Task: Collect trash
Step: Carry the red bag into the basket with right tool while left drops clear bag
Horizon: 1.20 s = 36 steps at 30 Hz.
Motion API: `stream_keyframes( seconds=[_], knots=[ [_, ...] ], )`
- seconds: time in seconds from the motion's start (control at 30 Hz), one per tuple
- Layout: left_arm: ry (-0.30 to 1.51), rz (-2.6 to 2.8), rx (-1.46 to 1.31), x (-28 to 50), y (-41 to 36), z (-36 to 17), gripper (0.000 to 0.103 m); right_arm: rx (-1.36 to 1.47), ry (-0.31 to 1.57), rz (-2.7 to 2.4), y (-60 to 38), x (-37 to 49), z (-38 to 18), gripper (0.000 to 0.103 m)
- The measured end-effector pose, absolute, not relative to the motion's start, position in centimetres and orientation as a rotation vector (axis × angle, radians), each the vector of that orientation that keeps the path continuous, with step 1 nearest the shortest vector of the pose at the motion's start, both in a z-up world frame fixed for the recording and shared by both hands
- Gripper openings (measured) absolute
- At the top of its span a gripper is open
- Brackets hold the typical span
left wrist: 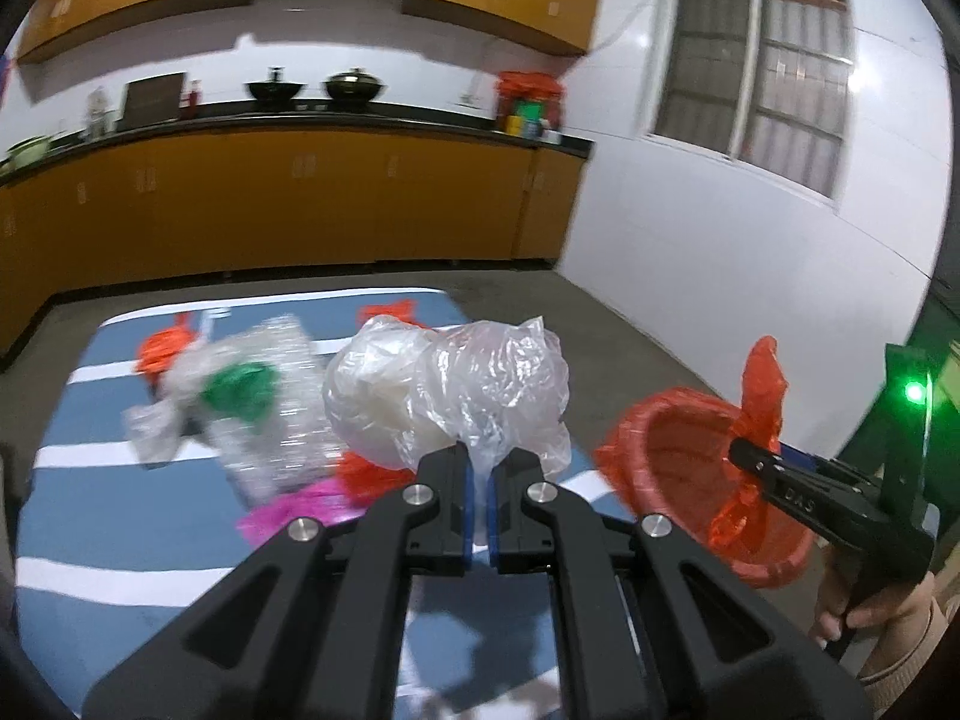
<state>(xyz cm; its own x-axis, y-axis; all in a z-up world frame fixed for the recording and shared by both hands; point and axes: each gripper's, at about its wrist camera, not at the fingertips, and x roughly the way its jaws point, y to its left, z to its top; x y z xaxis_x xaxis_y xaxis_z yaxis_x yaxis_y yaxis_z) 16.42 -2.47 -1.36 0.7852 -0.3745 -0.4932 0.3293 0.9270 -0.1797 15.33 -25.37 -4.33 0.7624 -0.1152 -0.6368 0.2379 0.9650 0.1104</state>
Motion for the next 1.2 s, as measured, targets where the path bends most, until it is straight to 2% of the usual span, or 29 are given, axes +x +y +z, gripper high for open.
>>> stream_keyframes(
  seconds=[0.6,1.0,1.07,1.2],
  knots=[
    [0.629,-0.723,-0.013,18.6,-18.5,-4.3,0.005,0.312,0.675,-0.385,-35.4,12.1,-5.4,0.038],
    [0.688,-0.806,0.01,19.9,-23.6,-6.5,0.006,0.378,0.653,-0.379,-37.9,12.2,-5.4,0.039],
    [0.706,-0.805,0.004,20.2,-23.8,-7.0,0.01,0.39,0.645,-0.369,-38.6,12.2,-5.4,0.043],
    [0.735,-0.801,-0.001,20.5,-23.8,-7.9,0.025,0.402,0.641,-0.358,-38.9,12.3,-5.6,0.055]
  ],
)
